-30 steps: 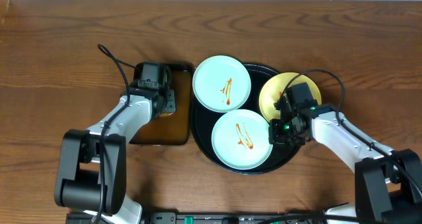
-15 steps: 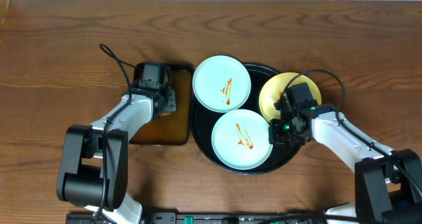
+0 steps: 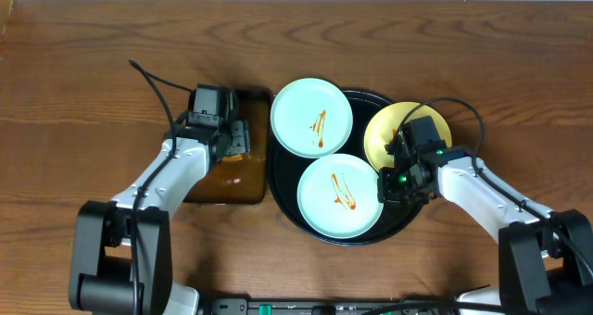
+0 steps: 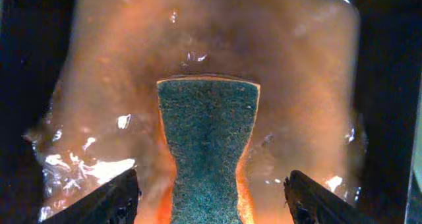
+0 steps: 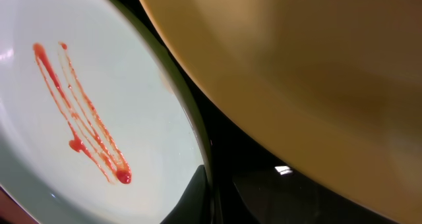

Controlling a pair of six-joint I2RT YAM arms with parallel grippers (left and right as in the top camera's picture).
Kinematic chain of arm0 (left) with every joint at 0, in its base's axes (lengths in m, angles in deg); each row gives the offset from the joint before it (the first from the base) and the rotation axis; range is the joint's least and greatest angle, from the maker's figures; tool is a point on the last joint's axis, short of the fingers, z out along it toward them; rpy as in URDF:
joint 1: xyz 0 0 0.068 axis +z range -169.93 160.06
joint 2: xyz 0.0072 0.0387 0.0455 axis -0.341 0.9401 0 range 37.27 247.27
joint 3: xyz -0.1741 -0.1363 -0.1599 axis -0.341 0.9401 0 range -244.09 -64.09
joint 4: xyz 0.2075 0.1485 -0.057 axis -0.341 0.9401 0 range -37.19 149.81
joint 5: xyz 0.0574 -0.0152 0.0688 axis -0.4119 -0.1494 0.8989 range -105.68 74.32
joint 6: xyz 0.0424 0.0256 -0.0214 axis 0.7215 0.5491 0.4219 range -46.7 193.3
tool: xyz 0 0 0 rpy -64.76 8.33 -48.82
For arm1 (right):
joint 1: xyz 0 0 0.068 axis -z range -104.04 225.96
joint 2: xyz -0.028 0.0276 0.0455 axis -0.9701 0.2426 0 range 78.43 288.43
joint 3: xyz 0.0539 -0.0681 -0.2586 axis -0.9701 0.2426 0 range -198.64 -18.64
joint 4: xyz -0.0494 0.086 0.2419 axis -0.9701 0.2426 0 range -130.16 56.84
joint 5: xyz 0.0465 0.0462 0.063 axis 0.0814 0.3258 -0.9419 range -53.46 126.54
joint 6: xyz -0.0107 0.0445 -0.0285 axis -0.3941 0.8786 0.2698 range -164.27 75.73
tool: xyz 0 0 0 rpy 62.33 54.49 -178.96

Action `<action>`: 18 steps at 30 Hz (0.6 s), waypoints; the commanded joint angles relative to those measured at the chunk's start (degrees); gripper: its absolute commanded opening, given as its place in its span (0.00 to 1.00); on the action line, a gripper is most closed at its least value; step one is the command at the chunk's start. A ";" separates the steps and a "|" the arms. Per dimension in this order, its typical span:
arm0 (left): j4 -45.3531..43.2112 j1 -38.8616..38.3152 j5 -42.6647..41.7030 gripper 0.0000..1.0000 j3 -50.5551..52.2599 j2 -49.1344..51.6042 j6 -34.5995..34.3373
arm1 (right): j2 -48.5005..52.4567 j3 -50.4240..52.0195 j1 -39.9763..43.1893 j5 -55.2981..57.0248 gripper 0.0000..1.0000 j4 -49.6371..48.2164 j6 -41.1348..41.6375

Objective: Clean dirty plates on tray and stack at the side
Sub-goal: 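Dip and lift the sponge with the left gripper out of the water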

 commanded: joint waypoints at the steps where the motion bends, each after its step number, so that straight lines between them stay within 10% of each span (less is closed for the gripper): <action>1: -0.90 0.00 0.79 0.73 0.57 -0.24 0.20 | 0.31 -0.79 -0.85 -0.39 0.01 0.07 0.42; 18: -9.35 0.07 1.40 0.71 0.83 8.72 0.17 | 0.31 -0.79 -0.87 -0.39 0.02 0.24 0.42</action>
